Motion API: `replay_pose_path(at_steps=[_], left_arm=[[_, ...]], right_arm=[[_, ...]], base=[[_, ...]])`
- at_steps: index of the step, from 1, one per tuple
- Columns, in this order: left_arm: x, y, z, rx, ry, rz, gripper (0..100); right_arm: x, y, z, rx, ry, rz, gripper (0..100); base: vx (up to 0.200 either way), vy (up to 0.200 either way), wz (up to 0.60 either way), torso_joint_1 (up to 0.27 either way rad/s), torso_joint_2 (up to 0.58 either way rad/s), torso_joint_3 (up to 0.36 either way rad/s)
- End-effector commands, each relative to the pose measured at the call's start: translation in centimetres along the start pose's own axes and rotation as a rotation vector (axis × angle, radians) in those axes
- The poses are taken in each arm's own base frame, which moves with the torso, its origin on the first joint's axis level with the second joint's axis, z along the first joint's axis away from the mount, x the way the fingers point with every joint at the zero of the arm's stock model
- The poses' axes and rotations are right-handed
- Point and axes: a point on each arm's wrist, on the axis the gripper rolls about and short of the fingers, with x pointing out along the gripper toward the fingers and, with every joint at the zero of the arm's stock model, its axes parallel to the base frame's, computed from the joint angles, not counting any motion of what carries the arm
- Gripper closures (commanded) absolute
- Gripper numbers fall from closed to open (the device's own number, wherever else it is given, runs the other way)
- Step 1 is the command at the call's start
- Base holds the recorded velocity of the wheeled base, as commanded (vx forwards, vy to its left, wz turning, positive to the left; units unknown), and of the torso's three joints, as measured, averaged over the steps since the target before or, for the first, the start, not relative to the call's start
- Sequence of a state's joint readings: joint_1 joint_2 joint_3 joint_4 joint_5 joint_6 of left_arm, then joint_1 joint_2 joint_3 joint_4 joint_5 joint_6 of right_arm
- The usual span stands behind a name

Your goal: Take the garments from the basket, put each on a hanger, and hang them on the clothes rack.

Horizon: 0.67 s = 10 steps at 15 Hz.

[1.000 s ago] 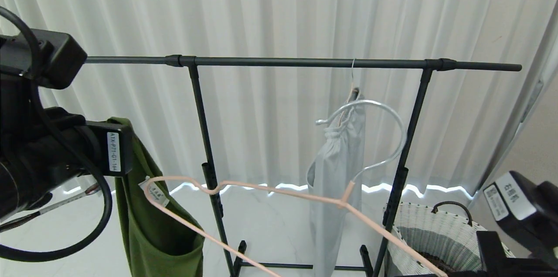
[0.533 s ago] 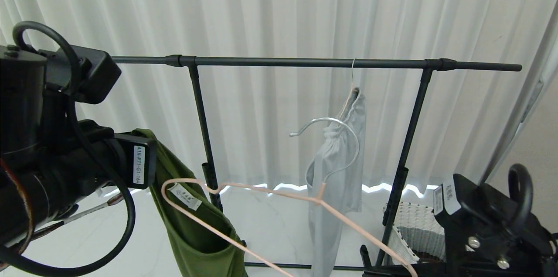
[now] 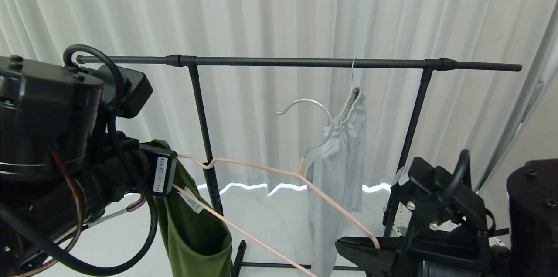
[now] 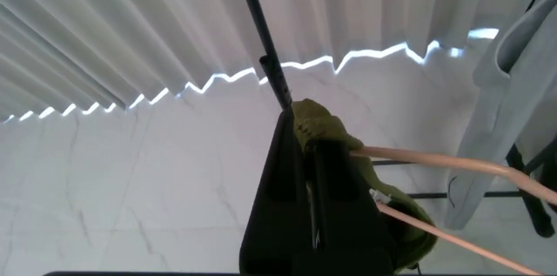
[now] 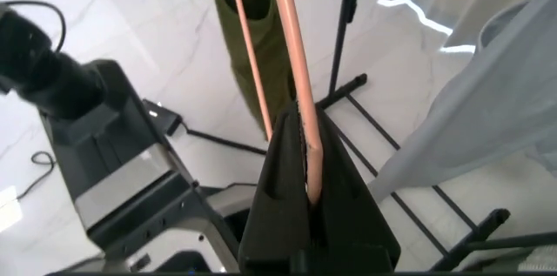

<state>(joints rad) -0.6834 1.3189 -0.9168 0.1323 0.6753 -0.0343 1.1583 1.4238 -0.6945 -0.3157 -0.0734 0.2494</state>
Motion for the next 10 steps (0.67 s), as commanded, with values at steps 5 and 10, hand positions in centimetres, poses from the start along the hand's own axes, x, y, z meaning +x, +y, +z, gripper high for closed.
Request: replay_pose_path(at_steps=[5,10], left_arm=[[-0.7,-1.0,0.0,0.02,-0.018,-0.056,100],[-1.8,-1.7,0.0,0.031,-0.045,-0.112,100]], right_arm=[[2.7,0.1,-1.0,-0.003,0.052,-0.008,100],[3.5,0.0,-1.5,0.013,0.079,-0.024,100]], base=[[0.0,0.0,0.0,0.0,0.0,0.0],[0.0,0.0,0.0,0.0,0.0,0.0]])
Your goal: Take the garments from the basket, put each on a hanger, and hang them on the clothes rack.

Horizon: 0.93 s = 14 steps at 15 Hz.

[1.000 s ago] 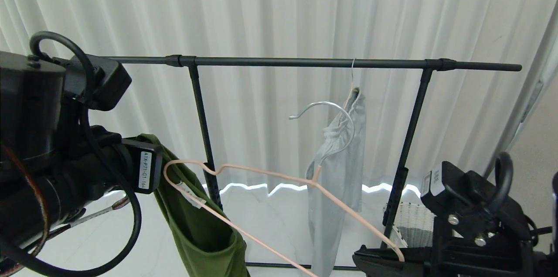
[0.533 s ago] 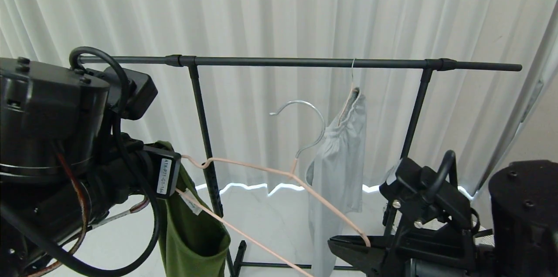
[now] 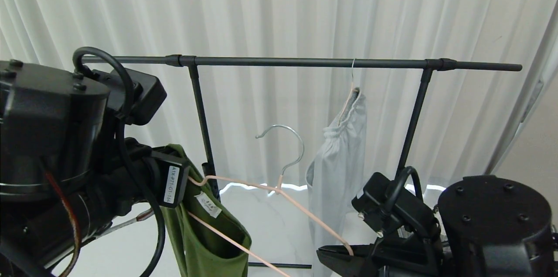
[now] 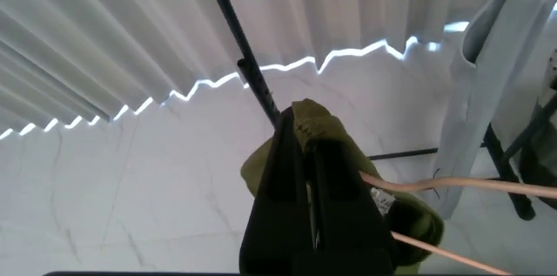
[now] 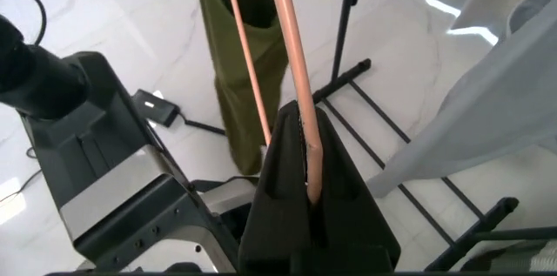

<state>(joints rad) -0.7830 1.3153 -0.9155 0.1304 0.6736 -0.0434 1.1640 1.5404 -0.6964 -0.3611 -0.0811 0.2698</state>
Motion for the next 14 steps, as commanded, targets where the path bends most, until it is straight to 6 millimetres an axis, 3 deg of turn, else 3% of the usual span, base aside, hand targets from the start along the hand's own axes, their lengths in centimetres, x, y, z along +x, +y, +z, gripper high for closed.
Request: replay_pose_path(at_steps=[1,7,14], left_arm=[[-0.7,-0.4,-0.1,0.008,-0.013,-0.031,100],[0.5,0.8,-0.6,-0.015,0.026,0.045,100],[1.1,1.1,-0.7,-0.015,0.044,0.111,100]], right_arm=[[0.6,-0.1,-0.3,0.002,0.015,-0.021,100],[0.0,-0.9,-0.1,0.13,-0.042,-0.188,100],[0.0,-2.0,0.2,0.152,-0.069,-0.281,100]], base=[[0.0,0.0,0.0,0.0,0.0,0.0],[0.0,0.0,0.0,0.0,0.0,0.0],[0.0,0.0,0.0,0.0,0.0,0.0]])
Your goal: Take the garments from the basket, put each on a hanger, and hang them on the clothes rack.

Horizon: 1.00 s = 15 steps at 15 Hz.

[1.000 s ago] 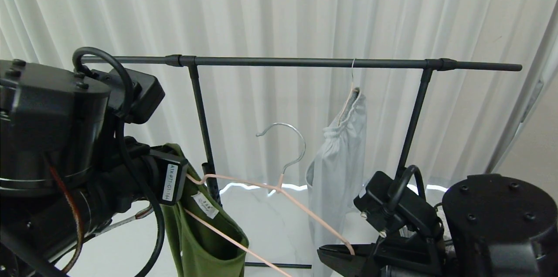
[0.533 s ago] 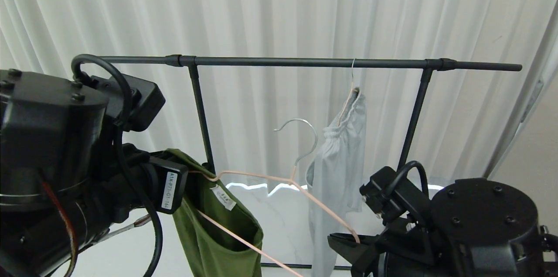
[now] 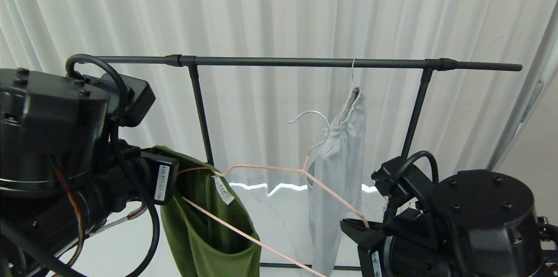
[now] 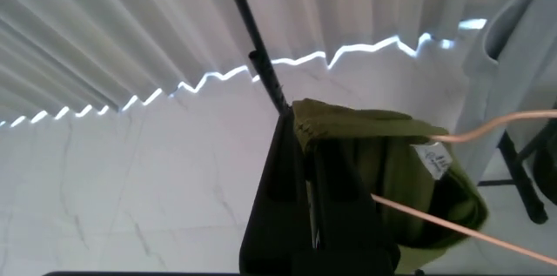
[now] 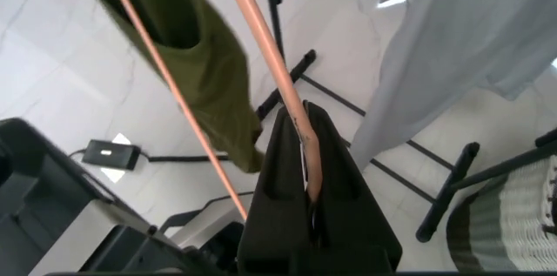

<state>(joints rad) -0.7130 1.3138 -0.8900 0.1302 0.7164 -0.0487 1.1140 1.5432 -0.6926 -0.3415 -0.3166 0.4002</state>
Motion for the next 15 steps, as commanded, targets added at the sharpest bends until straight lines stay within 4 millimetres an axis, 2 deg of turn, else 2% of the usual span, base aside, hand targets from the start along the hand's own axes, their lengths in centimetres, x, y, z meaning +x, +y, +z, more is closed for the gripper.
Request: replay_pose_path(at_steps=[1,4,8,11,15], left_arm=[[0.3,-0.1,-0.1,0.006,0.009,0.033,100],[0.2,-0.1,-0.1,0.01,0.005,0.033,100],[-0.8,-1.3,0.1,0.029,-0.024,-0.034,100],[-1.5,-2.4,0.3,0.0,-0.041,-0.09,100],[-1.8,-2.7,0.6,-0.003,-0.054,-0.11,100]], right_arm=[[0.0,-0.4,0.2,0.009,-0.009,-0.017,100],[0.1,-0.4,0.4,0.012,-0.014,-0.019,100],[0.6,0.2,0.9,0.009,-0.024,-0.008,100],[1.5,1.5,0.9,-0.008,-0.016,0.014,100],[2.4,3.5,0.3,-0.038,0.007,0.062,100]], base=[[0.0,0.0,0.0,0.0,0.0,0.0],[0.0,0.0,0.0,0.0,0.0,0.0],[0.0,0.0,0.0,0.0,0.0,0.0],[0.0,0.0,0.0,0.0,0.0,0.0],[0.0,0.0,0.0,0.0,0.0,0.0]])
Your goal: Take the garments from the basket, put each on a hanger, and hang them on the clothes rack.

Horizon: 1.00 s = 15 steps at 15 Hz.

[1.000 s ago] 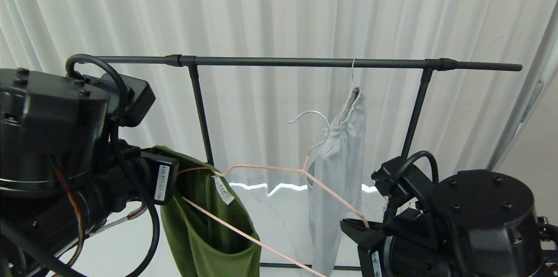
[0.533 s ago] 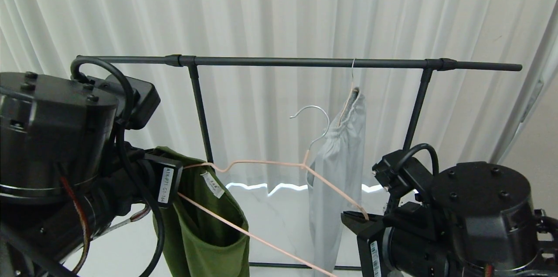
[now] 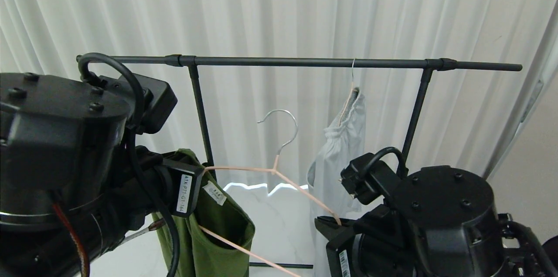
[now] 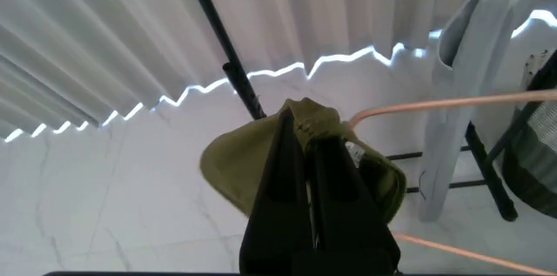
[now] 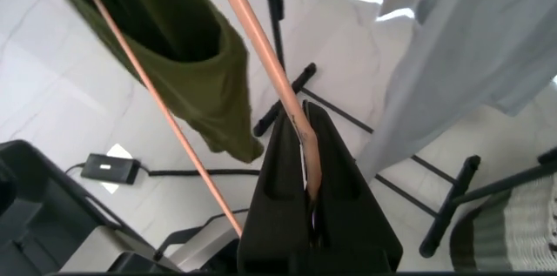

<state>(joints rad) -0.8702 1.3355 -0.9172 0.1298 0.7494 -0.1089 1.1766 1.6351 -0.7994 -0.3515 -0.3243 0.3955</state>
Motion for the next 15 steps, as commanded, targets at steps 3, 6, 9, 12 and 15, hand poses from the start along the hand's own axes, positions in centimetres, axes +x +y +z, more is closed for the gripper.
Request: replay_pose_path(at_steps=[3,6,9,12,15], left_arm=[[-0.7,-0.8,0.6,-0.042,-0.025,-0.045,100],[-1.5,-1.5,0.6,-0.037,-0.041,-0.093,100],[-2.5,-2.3,1.2,-0.069,-0.068,-0.153,100],[-3.3,-2.8,1.0,-0.089,-0.072,-0.194,100],[-3.1,-2.6,0.3,-0.077,-0.058,-0.185,100]], right_arm=[[1.6,1.7,-0.2,-0.018,0.016,0.024,100],[2.4,3.0,0.1,-0.021,0.009,0.05,100],[3.0,3.9,0.3,-0.021,0.002,0.069,100],[2.9,4.0,0.6,-0.007,-0.034,0.077,100],[2.6,3.9,1.0,0.002,-0.083,0.011,100]], base=[[0.0,0.0,0.0,0.0,0.0,0.0],[0.0,0.0,0.0,0.0,0.0,0.0],[0.0,0.0,0.0,0.0,0.0,0.0],[0.0,0.0,0.0,0.0,0.0,0.0],[0.0,0.0,0.0,0.0,0.0,0.0]])
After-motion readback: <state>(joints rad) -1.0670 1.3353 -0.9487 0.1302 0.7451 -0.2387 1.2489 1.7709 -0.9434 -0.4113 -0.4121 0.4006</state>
